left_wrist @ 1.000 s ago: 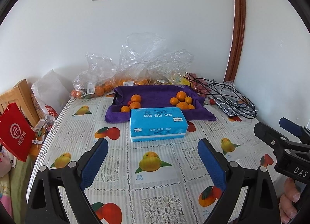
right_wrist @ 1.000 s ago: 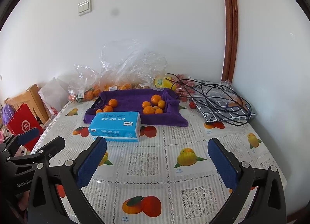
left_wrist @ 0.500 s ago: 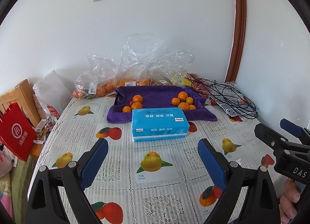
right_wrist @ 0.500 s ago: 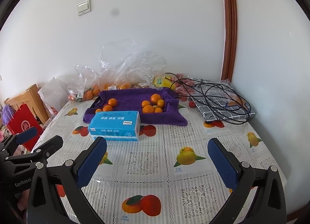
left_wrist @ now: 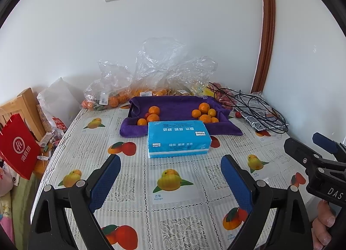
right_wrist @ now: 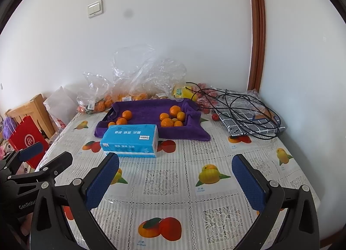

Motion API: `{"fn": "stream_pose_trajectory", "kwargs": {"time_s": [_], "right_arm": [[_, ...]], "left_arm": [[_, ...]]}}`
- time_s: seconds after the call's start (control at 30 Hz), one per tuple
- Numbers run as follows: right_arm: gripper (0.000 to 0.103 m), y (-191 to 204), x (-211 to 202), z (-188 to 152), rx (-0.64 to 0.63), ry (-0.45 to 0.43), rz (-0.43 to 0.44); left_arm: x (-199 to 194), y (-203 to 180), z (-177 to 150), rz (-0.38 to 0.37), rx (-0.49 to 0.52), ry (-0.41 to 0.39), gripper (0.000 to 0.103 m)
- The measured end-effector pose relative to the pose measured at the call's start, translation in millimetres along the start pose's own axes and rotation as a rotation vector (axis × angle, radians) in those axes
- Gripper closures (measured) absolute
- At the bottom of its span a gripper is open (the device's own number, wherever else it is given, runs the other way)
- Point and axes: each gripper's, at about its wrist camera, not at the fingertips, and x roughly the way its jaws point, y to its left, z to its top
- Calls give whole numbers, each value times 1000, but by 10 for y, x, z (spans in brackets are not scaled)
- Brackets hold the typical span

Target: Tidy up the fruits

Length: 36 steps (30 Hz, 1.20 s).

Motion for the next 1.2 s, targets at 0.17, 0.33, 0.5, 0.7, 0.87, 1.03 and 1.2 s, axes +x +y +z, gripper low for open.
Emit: {"fn": "stream_pose_trajectory", "kwargs": {"time_s": [0.17, 0.33, 0.5, 0.7, 0.87, 1.03, 1.2], "right_arm": [[0, 9, -4, 3, -4, 0, -3], [0, 14, -2, 7, -6, 1, -4], [0, 23, 2, 7, -10, -1, -1], [0, 16, 14, 3, -8, 3, 0], [0, 23, 6, 3, -10, 0, 2], [1, 44, 10, 1, -16, 0, 10], [0, 61, 27, 17, -19, 2, 14]], "left_arm": [[-18, 0, 6, 0, 4, -2, 9], [-32, 13, 17, 2, 1, -3, 9], [-38, 16, 19, 6, 2, -6, 9], [-39, 19, 18, 5, 0, -5, 9], [-41, 24, 19, 5, -3, -5, 9], [-31, 38, 19, 7, -2, -6, 9], [-17, 48, 34, 2, -5, -18, 9]]}}
